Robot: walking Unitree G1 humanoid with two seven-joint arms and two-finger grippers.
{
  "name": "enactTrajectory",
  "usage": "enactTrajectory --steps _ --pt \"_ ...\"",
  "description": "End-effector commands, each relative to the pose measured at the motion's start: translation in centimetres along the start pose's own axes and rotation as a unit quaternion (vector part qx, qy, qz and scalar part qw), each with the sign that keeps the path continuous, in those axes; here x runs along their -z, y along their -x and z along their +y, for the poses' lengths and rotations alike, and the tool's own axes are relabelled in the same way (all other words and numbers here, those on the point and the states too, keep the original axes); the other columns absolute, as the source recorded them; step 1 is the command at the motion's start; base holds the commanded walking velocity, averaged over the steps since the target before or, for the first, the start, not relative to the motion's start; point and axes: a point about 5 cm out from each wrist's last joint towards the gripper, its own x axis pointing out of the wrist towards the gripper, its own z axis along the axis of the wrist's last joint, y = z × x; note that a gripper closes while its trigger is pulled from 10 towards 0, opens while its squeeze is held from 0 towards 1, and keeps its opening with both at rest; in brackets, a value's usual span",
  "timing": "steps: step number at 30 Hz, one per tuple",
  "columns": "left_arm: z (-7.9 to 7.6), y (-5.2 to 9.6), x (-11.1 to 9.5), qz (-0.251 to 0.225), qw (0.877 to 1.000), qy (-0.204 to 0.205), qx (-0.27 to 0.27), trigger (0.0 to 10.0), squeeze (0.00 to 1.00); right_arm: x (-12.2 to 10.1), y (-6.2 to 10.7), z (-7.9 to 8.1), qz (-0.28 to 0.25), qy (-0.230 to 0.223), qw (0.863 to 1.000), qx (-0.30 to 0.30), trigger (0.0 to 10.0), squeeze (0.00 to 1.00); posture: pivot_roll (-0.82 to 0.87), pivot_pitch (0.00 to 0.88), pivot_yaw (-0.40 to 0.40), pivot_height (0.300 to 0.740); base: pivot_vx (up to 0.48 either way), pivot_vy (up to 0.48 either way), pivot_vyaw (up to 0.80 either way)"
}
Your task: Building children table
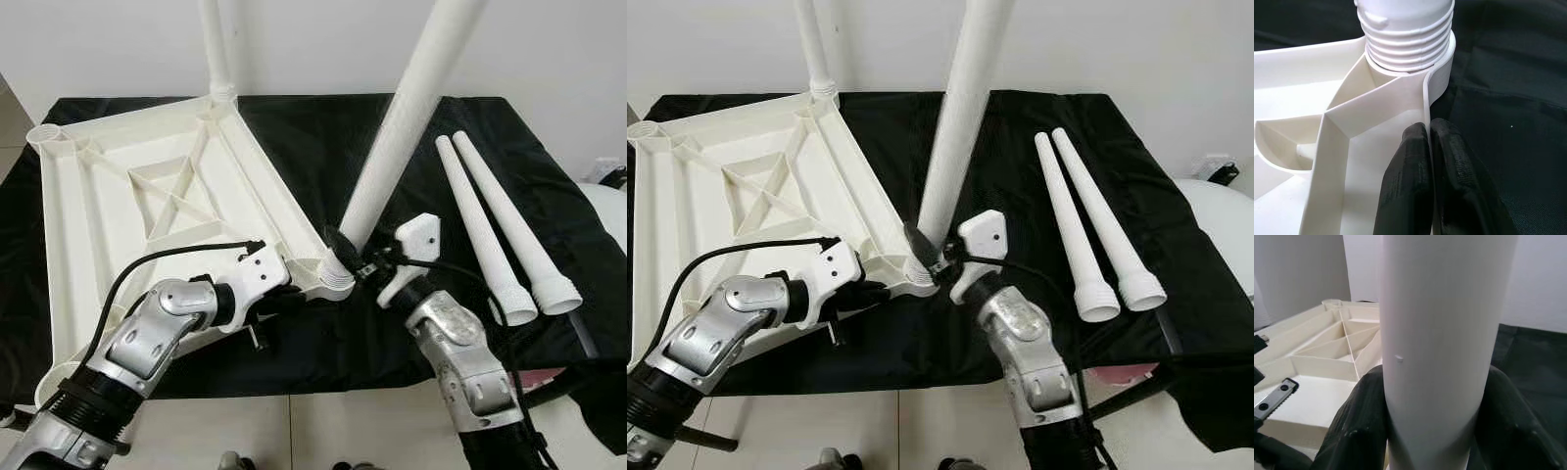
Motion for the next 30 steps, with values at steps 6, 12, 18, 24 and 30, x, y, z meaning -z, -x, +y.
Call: enactTrajectory --steps 6,12,18,24,30 --pt "0.7 0.6 0.1 0.009 1.000 -0.004 -0.018 0.0 0.00 4.9 1.4 -0.1 0.140 -0.027 0.987 0.077 10.0 0.00 0.03 0.175 0.013 0.740 0.000 0.000 0.00" --pt "1.1 0.9 0.2 0.015 1.000 -0.015 -0.010 0.0 0.00 4.7 1.8 0.3 0.123 -0.051 0.985 0.109 10.0 0.00 0.03 0.174 0.011 0.740 0.000 0.000 0.00" --pt "2.0 1.3 0.2 0.021 0.999 -0.024 -0.013 0.0 0.00 5.3 3.2 0.4 0.131 -0.058 0.982 0.127 10.0 0.00 0.02 0.172 0.014 0.740 0.000 0.000 0.00" --pt "1.8 1.0 0.2 0.019 0.999 -0.023 -0.011 0.0 0.00 5.6 3.5 0.3 0.151 -0.040 0.976 0.152 10.0 0.00 0.01 0.170 0.014 0.740 0.000 0.000 0.00" --pt "1.8 0.9 0.2 0.016 1.000 -0.022 -0.010 0.0 0.00 6.2 3.5 0.0 0.181 -0.024 0.966 0.182 10.0 0.00 0.01 0.166 0.011 0.740 0.000 0.000 0.00"
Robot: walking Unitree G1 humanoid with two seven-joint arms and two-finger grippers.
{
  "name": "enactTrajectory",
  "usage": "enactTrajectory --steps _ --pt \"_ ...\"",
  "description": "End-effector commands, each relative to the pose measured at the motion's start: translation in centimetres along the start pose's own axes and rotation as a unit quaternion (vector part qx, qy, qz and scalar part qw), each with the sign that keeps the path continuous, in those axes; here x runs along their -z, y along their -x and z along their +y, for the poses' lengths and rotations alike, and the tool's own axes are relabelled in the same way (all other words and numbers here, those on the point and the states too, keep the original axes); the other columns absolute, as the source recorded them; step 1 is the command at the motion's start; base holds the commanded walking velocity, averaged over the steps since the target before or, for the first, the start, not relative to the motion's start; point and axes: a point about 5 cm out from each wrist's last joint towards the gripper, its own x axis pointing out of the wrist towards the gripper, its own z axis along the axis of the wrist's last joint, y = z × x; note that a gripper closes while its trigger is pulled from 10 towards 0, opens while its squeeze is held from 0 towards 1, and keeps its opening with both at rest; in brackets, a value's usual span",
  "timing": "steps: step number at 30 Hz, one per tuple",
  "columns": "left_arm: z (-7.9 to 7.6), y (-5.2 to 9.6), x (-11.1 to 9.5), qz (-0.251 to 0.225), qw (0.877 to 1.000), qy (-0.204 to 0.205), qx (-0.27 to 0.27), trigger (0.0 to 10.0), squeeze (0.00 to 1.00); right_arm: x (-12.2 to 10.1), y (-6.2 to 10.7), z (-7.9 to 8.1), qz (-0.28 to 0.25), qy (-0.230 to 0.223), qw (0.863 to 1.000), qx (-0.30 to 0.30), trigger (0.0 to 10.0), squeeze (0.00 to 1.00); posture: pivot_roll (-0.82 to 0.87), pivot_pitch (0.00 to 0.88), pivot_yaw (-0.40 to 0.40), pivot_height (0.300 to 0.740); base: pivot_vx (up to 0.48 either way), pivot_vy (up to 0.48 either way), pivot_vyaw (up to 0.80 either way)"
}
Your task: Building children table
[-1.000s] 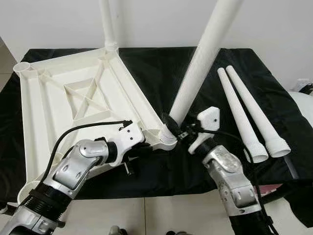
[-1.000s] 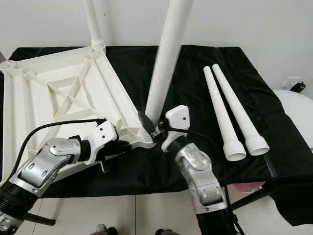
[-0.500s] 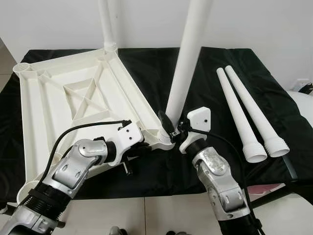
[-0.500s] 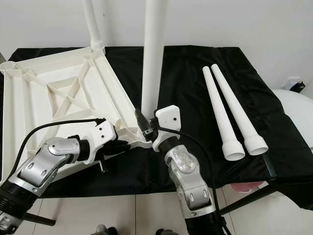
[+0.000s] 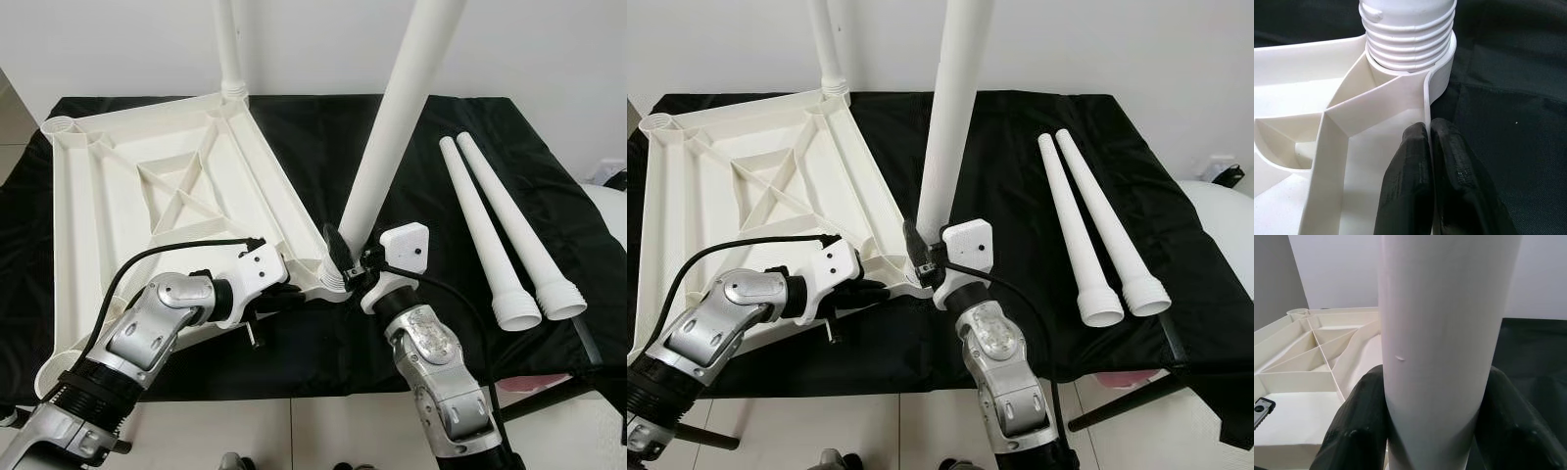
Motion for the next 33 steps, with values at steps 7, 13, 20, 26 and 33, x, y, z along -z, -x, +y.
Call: enactTrajectory --steps 7,13,20,26,33 --pt "1.0 0.5 0.0 0.003 0.999 -0.003 -0.039 0.0 0.00 7.0 2.0 -3.5 0.219 0.025 0.963 0.154 10.0 0.00 0.02 0.157 0.006 0.740 0.000 0.000 0.00" --pt "1.0 0.2 -0.1 -0.002 0.999 0.003 -0.044 0.0 0.00 6.8 1.9 -3.5 0.213 0.025 0.963 0.165 10.0 0.00 0.01 0.157 0.006 0.740 0.000 0.000 0.00" --pt "1.0 -0.1 -0.3 -0.006 0.999 0.005 -0.046 0.0 0.00 6.8 2.3 -2.7 0.202 0.048 0.965 0.162 10.0 0.00 0.01 0.163 0.004 0.740 0.000 0.000 0.00" --pt "1.2 -0.1 -0.2 -0.005 0.999 0.005 -0.049 0.0 0.00 6.9 2.7 -2.5 0.216 0.065 0.963 0.148 10.0 0.00 0.01 0.167 0.005 0.740 0.000 0.000 0.00" --pt "1.4 -0.3 -0.4 -0.008 0.999 0.005 -0.053 0.0 0.00 7.4 3.1 -3.6 0.268 0.088 0.942 0.184 10.0 0.00 0.01 0.170 0.004 0.740 0.000 0.000 0.00"
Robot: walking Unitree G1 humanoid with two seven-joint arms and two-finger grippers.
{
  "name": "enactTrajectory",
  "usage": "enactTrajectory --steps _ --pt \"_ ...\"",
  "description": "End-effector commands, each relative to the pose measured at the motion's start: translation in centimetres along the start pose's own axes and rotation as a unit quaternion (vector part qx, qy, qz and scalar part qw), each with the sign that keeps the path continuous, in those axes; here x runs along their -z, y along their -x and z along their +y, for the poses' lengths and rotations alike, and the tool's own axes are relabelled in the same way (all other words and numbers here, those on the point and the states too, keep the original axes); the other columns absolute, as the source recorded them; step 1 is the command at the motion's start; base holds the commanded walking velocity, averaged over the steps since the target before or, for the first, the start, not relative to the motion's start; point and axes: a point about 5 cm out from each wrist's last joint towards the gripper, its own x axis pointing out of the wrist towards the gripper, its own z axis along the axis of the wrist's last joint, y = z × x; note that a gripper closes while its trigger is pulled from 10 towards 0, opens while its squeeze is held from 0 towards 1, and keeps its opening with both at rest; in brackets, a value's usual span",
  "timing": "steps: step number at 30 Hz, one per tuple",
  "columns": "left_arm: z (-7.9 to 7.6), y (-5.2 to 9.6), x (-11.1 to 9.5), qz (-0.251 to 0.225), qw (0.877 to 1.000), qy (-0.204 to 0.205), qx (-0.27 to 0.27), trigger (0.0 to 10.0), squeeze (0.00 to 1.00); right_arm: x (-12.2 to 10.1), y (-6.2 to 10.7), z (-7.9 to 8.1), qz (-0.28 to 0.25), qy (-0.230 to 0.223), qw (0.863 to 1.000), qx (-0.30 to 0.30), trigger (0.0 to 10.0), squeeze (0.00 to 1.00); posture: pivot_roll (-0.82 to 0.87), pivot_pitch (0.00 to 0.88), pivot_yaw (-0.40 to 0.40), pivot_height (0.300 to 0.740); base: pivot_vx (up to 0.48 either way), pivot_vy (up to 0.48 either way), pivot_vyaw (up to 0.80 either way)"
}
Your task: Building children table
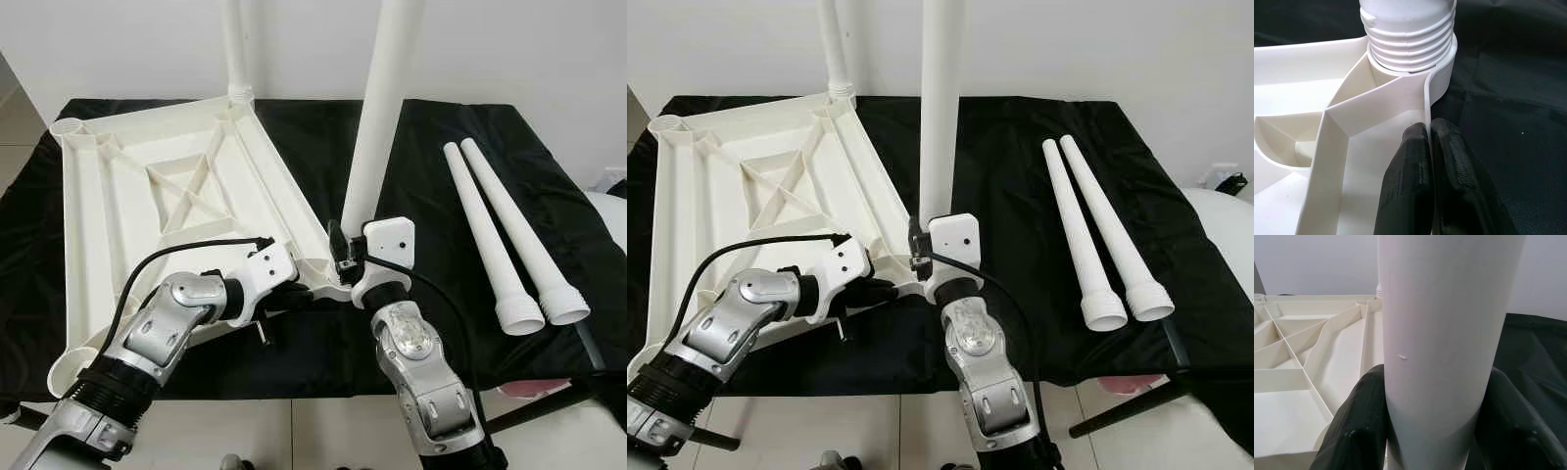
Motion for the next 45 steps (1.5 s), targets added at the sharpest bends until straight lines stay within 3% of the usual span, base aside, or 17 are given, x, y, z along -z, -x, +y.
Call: enactTrajectory --steps 1,9,12,20,22,24,29,36,41,44,45 --pt "1.4 1.0 -0.3 0.002 0.999 -0.010 -0.052 0.0 0.00 7.9 2.3 -4.0 0.230 0.069 0.966 0.101 10.0 0.00 0.01 0.170 0.004 0.740 0.000 0.000 0.00" --pt "1.4 0.5 -0.6 -0.006 0.999 -0.008 -0.053 0.0 0.00 7.5 2.0 -4.9 0.214 0.030 0.960 0.179 10.0 0.00 0.01 0.171 0.005 0.740 0.000 0.000 0.00" --pt "1.4 0.5 -0.6 -0.005 0.999 -0.008 -0.054 0.0 0.00 7.3 1.9 -4.1 0.200 0.019 0.968 0.153 10.0 0.00 0.01 0.170 0.004 0.740 0.000 0.000 0.00" --pt "1.5 0.6 -0.5 -0.004 0.998 -0.008 -0.058 0.0 0.00 8.0 2.5 -4.4 0.233 0.022 0.957 0.169 10.0 0.00 0.01 0.170 0.003 0.740 0.000 0.000 0.00" --pt "1.5 0.3 -0.6 -0.007 0.998 -0.006 -0.063 0.0 0.00 7.4 1.8 -4.0 0.207 0.006 0.969 0.137 10.0 0.00 0.00 0.169 0.004 0.740 0.000 0.000 0.00" --pt "1.5 0.3 -0.6 -0.007 0.998 -0.006 -0.063 0.0 0.00 7.4 1.8 -4.0 0.207 0.006 0.969 0.137 10.0 0.00 0.00 0.169 0.004 0.740 0.000 0.000 0.00" --pt "2.4 0.0 -0.7 -0.007 0.995 -0.002 -0.102 0.0 0.00 6.1 0.6 -2.9 0.143 0.023 0.989 0.035 10.0 0.00 0.00 0.167 0.005 0.740 0.000 0.000 0.00" --pt "2.2 0.2 -0.8 -0.008 0.995 -0.003 -0.096 0.0 0.00 6.5 0.4 -3.2 0.157 0.034 0.987 0.024 10.0 0.00 0.01 0.167 0.005 0.740 0.000 0.000 0.00" --pt "2.1 0.2 -0.8 -0.009 0.996 -0.003 -0.092 0.0 0.00 6.7 0.4 -3.4 0.172 0.011 0.985 0.019 10.0 0.00 0.01 0.167 0.004 0.740 0.000 0.000 0.00" --pt "2.1 0.2 -0.7 -0.010 0.996 -0.003 -0.090 0.0 0.00 6.5 0.3 -3.2 0.167 0.003 0.986 0.001 10.0 0.00 0.01 0.166 0.005 0.740 0.000 0.000 0.00" --pt "2.0 0.2 -0.7 -0.010 0.996 -0.003 -0.087 0.0 0.00 5.9 0.1 -3.1 0.150 0.000 0.988 -0.030 10.0 0.00 0.01 0.166 0.005 0.740 0.000 0.000 0.00"
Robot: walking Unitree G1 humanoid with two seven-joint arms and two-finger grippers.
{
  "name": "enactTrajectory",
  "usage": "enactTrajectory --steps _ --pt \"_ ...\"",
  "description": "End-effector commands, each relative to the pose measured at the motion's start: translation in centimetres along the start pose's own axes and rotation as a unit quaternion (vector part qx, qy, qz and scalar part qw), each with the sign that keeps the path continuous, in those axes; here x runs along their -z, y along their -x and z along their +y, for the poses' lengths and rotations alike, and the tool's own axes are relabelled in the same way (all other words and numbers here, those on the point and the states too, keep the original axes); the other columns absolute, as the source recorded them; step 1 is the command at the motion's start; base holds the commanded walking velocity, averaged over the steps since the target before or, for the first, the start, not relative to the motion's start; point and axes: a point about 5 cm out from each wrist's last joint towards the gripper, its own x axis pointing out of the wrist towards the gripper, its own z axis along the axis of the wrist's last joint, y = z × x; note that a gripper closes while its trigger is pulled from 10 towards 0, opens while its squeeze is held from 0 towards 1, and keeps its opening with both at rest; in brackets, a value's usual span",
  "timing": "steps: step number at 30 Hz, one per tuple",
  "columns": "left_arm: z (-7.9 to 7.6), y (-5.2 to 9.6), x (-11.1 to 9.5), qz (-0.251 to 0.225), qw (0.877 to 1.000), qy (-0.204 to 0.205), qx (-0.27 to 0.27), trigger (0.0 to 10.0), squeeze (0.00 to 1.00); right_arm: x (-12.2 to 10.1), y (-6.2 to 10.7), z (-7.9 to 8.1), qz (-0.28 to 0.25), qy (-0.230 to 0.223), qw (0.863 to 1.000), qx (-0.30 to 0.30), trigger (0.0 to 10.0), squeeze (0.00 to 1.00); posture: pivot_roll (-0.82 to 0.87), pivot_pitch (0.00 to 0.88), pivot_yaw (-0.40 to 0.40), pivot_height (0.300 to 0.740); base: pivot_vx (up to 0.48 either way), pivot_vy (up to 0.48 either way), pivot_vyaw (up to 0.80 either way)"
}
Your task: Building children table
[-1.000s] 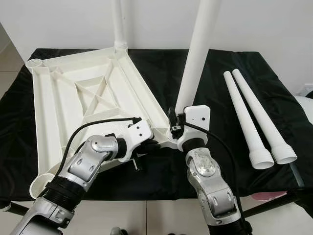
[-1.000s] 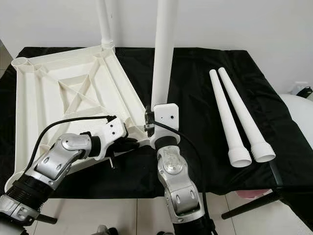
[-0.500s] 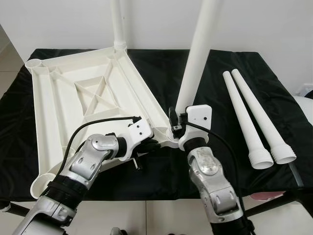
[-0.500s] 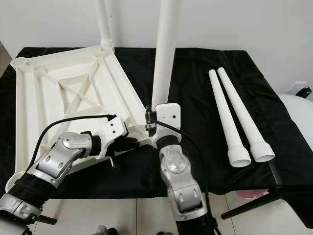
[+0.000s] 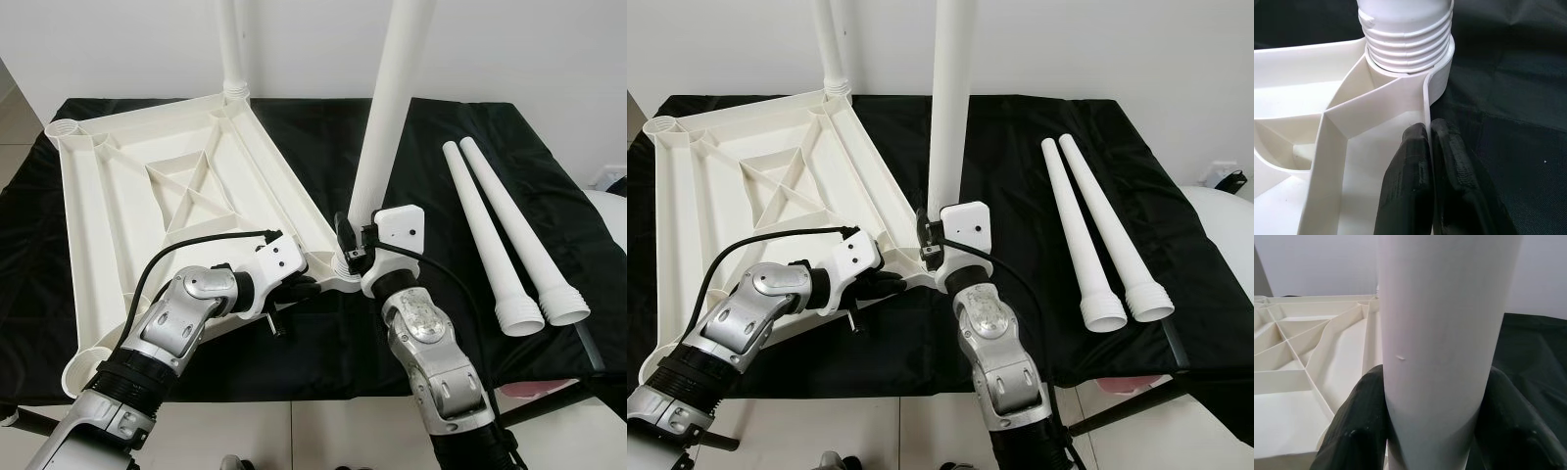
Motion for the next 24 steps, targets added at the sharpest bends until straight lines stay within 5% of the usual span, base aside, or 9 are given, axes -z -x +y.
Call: enactTrajectory --steps 1,13,24 --pt "1.3 1.2 -0.2 -0.005 0.998 -0.009 -0.070 0.0 0.00 5.3 1.4 -1.5 0.144 0.004 0.989 -0.018 10.0 0.00 0.01 0.164 0.006 0.740 0.000 0.000 0.00" --pt "0.4 3.0 0.0 0.003 0.998 -0.051 -0.020 0.0 0.00 3.8 1.0 -3.1 0.141 0.050 0.980 -0.134 10.0 0.00 0.01 0.154 0.001 0.740 0.000 0.000 0.00" --pt "0.2 5.0 -0.5 -0.008 0.997 -0.074 -0.001 0.0 0.00 3.0 0.7 -2.6 0.150 -0.032 0.967 -0.203 10.0 0.00 0.02 0.144 -0.008 0.740 0.000 0.000 0.00"
